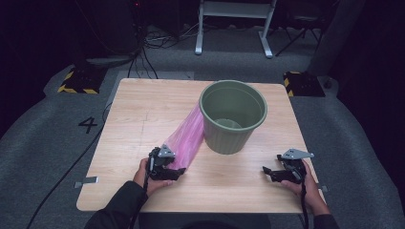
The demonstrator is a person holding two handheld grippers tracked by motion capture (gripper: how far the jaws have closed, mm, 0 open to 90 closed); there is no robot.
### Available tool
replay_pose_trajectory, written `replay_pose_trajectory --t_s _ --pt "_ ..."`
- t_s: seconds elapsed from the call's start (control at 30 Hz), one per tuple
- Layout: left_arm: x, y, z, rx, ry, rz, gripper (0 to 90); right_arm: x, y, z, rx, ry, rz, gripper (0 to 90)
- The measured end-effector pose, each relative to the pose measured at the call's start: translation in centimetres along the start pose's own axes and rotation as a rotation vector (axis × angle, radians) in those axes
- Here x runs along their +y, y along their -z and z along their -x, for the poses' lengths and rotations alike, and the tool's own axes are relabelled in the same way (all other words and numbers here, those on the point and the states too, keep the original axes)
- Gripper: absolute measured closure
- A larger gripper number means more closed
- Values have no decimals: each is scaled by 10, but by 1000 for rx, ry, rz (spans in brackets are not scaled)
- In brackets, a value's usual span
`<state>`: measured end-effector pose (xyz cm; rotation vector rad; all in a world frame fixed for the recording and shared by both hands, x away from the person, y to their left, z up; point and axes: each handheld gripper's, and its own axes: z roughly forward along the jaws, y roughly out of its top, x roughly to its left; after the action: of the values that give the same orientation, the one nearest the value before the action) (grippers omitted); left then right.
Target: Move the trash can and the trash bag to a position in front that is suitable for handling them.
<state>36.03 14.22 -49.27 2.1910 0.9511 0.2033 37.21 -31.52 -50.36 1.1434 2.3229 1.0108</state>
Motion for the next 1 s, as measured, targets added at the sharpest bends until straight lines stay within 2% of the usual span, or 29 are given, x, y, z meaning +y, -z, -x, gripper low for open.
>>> replay_pose_trajectory --t_s 0.13,0.37,0.43,0.53,0.7,0.87,1.0 --pt "6 -10 17 -41 -21 0 367 0 0 0 0 0 0 148" --pt "20 -31 53 -80 -96 -2 338 0 0 0 0 0 0 148" --pt "25 -38 64 -104 -124 -5 337 0 0 0 0 0 0 148" --pt "31 -48 80 -86 -160 -8 316 0 0 0 0 0 0 147" --pt "43 -63 100 -111 -194 -7 286 0 0 0 -2 0 0 147" --pt "48 -68 113 -114 -234 -4 243 0 0 0 -2 -1 0 147" --pt "51 -60 113 -114 -249 23 223 0 0 0 -1 -1 0 147"
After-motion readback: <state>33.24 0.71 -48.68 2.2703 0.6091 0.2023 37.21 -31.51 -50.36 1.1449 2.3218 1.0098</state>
